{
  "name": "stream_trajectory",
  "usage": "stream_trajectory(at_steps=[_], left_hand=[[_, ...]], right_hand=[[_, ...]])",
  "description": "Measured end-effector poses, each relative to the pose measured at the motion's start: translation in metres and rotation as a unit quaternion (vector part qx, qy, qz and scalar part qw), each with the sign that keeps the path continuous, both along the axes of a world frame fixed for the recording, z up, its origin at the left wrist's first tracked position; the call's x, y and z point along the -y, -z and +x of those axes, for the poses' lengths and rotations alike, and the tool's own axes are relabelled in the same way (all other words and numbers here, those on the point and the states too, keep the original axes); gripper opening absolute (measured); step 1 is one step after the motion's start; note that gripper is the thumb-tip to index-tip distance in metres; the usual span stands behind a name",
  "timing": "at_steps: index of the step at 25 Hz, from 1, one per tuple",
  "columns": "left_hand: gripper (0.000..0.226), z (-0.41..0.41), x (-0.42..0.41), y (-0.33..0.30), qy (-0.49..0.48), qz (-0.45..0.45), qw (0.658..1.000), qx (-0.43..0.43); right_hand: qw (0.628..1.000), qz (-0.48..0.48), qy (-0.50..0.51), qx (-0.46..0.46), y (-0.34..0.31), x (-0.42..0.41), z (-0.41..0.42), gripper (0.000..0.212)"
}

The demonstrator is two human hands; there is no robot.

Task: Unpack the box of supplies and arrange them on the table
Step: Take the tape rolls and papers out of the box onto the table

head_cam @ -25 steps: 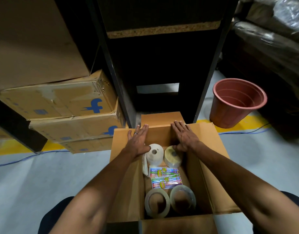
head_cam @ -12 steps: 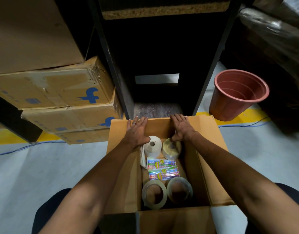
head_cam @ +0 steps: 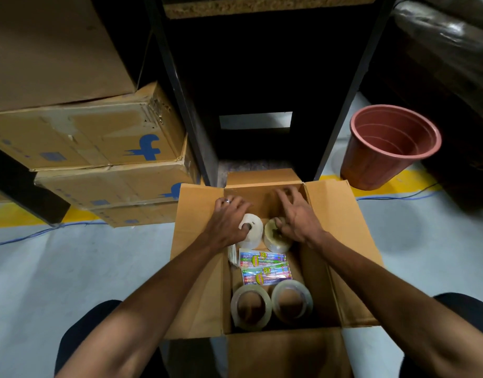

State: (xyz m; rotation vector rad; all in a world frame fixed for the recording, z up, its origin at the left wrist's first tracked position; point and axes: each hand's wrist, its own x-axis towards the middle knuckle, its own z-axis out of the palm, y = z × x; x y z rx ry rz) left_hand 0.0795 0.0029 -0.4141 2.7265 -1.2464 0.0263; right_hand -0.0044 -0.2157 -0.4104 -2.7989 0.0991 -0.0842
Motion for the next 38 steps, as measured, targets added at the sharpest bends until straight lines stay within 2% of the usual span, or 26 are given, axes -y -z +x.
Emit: stream_trajectory(at_steps=[3,6,9,12,15,21,26,31,35,38], left_hand=[[0.044,-0.002,0.007,0.007,0.033,0.032,0.999,0.009],[0.044,-0.002,0.018,0.003,0.005,0.073,0.997,-0.037],[0.053,0.001,0.033,0.007,-0.031,0.113,0.986,-0.115],[0.066,0.003,0.044,0.020,-0.074,0.080,0.972,-0.209],[0.079,0.001,0.048,0.034,-0.084,0.080,0.962,-0.247],[0.095,0.001,0.047,0.064,-0.075,0.143,0.970,-0.184],[0.102,0.008,0.054,0.079,-0.097,0.166,0.963,-0.189],[0.114,0.005,0.055,0.083,-0.117,0.215,0.961,-0.125],[0.105,0.005,0.056,0.083,-0.128,0.233,0.960,-0.089],[0.099,0.009,0.060,0.082,-0.139,0.238,0.958,-0.086]], right_hand=[[0.999,0.009,0.001,-0.046,0.020,-0.011,-0.015,0.084],[0.987,-0.002,0.028,-0.161,0.039,-0.018,-0.012,0.094],[0.972,-0.008,0.048,-0.230,0.050,-0.019,-0.008,0.102],[0.967,0.000,0.059,-0.249,0.061,-0.018,-0.005,0.111],[0.964,0.017,0.064,-0.258,0.070,-0.016,-0.001,0.117],[0.959,0.041,0.071,-0.270,0.082,-0.012,0.009,0.117],[0.963,0.012,0.078,-0.256,0.089,-0.010,0.012,0.113],[0.963,0.020,0.099,-0.250,0.093,-0.013,0.014,0.121],[0.958,0.032,0.119,-0.260,0.091,-0.014,0.018,0.126],[0.957,0.035,0.130,-0.257,0.090,-0.015,0.018,0.115]])
